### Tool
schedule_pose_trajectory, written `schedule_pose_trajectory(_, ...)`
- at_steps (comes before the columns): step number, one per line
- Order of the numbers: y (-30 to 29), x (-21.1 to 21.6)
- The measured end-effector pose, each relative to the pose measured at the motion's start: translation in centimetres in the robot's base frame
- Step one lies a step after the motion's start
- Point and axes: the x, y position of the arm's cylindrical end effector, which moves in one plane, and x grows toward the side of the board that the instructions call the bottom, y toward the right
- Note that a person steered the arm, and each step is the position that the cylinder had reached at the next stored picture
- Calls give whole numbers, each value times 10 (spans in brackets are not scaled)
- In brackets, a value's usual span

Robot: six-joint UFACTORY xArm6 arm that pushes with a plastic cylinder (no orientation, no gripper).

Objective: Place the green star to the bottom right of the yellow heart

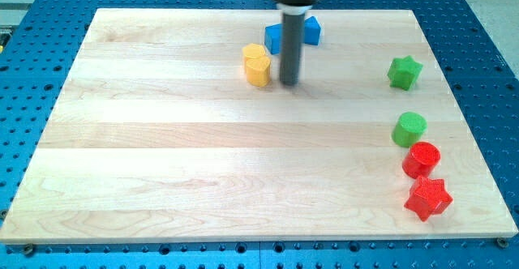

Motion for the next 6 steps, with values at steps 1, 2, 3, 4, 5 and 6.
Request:
schedule_pose_trajectory(1,94,-20)
schedule_pose_trajectory(2,165,-47)
schedule_pose_trajectory(3,204,-14)
schedule_pose_trajectory(4,107,34)
schedule_pose_trajectory(5,7,41)
schedule_pose_trajectory(6,53,43)
